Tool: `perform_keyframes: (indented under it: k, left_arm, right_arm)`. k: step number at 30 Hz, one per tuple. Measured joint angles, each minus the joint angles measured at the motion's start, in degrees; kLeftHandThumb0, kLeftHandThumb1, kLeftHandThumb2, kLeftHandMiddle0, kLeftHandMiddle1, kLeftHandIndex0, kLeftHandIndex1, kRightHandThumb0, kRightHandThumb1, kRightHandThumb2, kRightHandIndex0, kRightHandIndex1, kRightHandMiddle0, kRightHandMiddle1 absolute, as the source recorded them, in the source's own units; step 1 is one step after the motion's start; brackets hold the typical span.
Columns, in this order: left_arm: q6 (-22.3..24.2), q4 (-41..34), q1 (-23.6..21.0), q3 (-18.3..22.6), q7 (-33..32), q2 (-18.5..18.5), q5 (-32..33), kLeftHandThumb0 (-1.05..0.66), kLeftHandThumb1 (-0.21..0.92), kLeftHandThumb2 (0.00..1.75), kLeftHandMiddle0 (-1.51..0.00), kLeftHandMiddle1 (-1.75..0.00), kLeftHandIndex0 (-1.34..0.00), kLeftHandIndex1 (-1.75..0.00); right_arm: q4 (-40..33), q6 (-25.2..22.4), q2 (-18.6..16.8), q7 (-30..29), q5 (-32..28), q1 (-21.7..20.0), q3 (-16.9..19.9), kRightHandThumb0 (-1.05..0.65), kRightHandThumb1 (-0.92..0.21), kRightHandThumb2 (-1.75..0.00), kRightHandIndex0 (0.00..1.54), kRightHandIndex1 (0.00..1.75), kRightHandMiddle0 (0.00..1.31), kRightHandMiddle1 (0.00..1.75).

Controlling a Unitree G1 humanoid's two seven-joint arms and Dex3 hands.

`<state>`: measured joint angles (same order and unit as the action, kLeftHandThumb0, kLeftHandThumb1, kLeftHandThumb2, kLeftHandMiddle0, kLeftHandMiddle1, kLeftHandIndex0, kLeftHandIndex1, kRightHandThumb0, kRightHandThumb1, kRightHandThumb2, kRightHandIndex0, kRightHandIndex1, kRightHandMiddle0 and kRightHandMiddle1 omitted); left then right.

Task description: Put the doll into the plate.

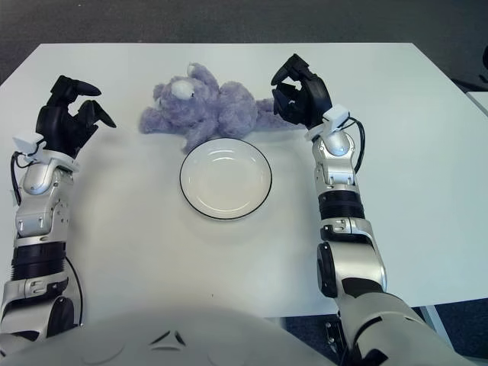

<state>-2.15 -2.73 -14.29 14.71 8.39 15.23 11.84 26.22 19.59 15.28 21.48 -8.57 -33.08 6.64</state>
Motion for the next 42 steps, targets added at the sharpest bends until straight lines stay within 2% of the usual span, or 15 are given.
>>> perform_keyframes:
  k: [5, 12, 17, 24, 29, 30, 33, 42]
  left_arm:
    - [-0.42, 8.48, -5.56, -0.53, 5.35, 5.11, -0.91, -0.35, 0.92, 0.35, -0.75, -1.4, -0.38, -1.56]
    - [-2.0, 12.71, -12.09, -0.76, 7.06, 8.65, -2.13, -0.35, 0.92, 0.34, -0.72, -1.31, -0.39, -1.55]
    - [-1.78, 13.06, -14.98, -1.44, 7.06, 9.37, -3.19, -0.35, 0.92, 0.34, -0.72, -1.29, -0.39, -1.54]
    - [-1.74, 13.39, -16.09, -2.29, 6.59, 9.51, -5.11, -0.35, 0.92, 0.33, -0.73, -1.23, -0.4, -1.53]
    - [-3.64, 15.96, -17.28, -3.04, 6.63, 9.67, -6.39, -0.35, 0.92, 0.32, -0.74, -1.2, -0.41, -1.52]
    - [-3.99, 16.5, -17.6, -3.22, 6.65, 9.74, -6.59, -0.23, 0.92, 0.28, -0.71, -1.21, -0.41, -1.47]
    - [-5.19, 18.15, -18.74, -3.97, 6.87, 9.99, -7.31, -0.08, 0.92, 0.21, -0.68, -1.2, -0.4, -1.42]
    - [-10.43, 24.67, -23.95, -7.17, 10.93, 11.27, -9.21, -0.01, 0.92, 0.21, -0.64, -1.17, -0.35, -1.48]
  right_arm:
    - [1.99, -0.74, 0.49, 0.18, 0.95, -2.7, -0.23, -0.35, -0.88, -0.51, 0.88, 1.75, 0.3, 1.68]
    - [2.87, -2.16, 2.41, 0.89, 1.64, -7.14, -0.62, -0.35, -0.88, -0.5, 0.88, 1.75, 0.31, 1.67]
    - [2.97, -3.24, 3.19, 1.58, 2.31, -9.23, -1.03, -0.35, -0.9, -0.46, 0.87, 1.75, 0.31, 1.65]
    - [4.93, -3.36, 3.55, 3.24, 2.48, -9.91, -1.72, -0.35, -0.92, -0.38, 0.86, 1.75, 0.35, 1.6]
    - [6.64, -3.36, 3.78, 4.34, 2.51, -10.54, -1.85, -0.35, -0.92, -0.35, 0.85, 1.75, 0.38, 1.57]
    - [6.81, -3.36, 3.82, 4.44, 2.52, -10.74, -1.86, -0.35, -0.92, -0.35, 0.85, 1.75, 0.38, 1.56]
    - [7.33, -3.35, 3.93, 4.48, 2.56, -11.35, -1.86, -0.35, -0.92, -0.33, 0.85, 1.75, 0.4, 1.55]
    - [9.18, -2.6, 4.05, 2.36, 5.53, -13.25, -2.45, -0.36, -0.92, -0.29, 0.79, 1.75, 0.45, 1.5]
